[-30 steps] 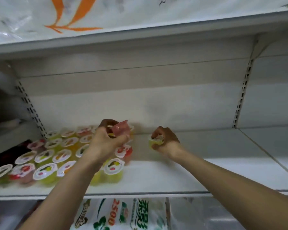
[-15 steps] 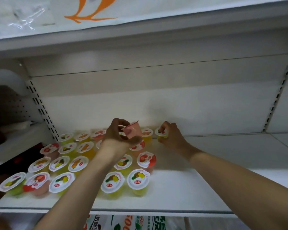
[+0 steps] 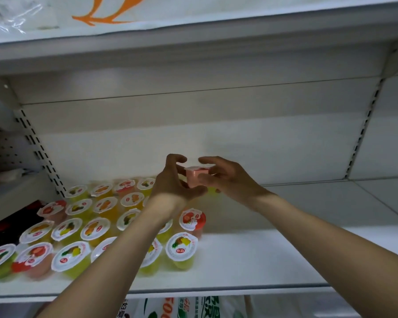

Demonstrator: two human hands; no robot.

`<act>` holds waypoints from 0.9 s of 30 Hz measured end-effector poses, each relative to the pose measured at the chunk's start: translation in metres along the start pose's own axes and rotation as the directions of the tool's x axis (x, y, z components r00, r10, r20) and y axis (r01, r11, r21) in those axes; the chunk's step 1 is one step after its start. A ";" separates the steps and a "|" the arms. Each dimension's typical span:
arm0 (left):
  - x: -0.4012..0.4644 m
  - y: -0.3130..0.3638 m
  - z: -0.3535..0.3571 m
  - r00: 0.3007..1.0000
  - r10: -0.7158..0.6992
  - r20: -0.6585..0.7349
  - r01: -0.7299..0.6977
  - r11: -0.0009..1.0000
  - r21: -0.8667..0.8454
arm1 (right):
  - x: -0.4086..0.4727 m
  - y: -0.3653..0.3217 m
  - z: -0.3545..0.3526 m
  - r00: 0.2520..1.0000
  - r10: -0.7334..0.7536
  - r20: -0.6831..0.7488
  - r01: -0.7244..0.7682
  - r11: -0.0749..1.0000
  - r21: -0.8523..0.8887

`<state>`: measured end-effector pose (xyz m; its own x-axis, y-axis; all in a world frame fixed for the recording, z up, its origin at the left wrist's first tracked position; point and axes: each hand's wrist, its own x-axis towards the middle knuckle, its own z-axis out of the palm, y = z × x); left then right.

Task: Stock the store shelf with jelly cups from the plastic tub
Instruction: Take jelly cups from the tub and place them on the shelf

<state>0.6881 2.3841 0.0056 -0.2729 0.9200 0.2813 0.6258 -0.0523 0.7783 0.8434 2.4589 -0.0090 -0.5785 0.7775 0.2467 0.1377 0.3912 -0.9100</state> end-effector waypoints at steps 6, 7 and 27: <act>-0.006 -0.006 0.002 1.000 -0.008 0.027 0.007 0.999 0.047 | -0.004 0.011 0.004 0.991 0.027 -0.135 -0.037 0.997 -0.072; -0.007 -0.009 0.000 1.000 -0.004 0.029 0.001 0.995 0.101 | -0.005 0.021 0.004 0.987 0.042 -0.157 -0.059 0.993 -0.103; -0.049 0.023 0.025 0.952 0.305 0.014 -0.253 0.762 0.597 | -0.064 0.032 -0.022 0.988 -0.019 -0.154 -0.081 0.787 -0.612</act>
<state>0.7340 2.3477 -0.0048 -0.0587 0.8652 0.4979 0.9816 -0.0408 0.1868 0.9023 2.4328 -0.0461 -0.4502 0.8366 0.3120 0.6469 0.5465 -0.5319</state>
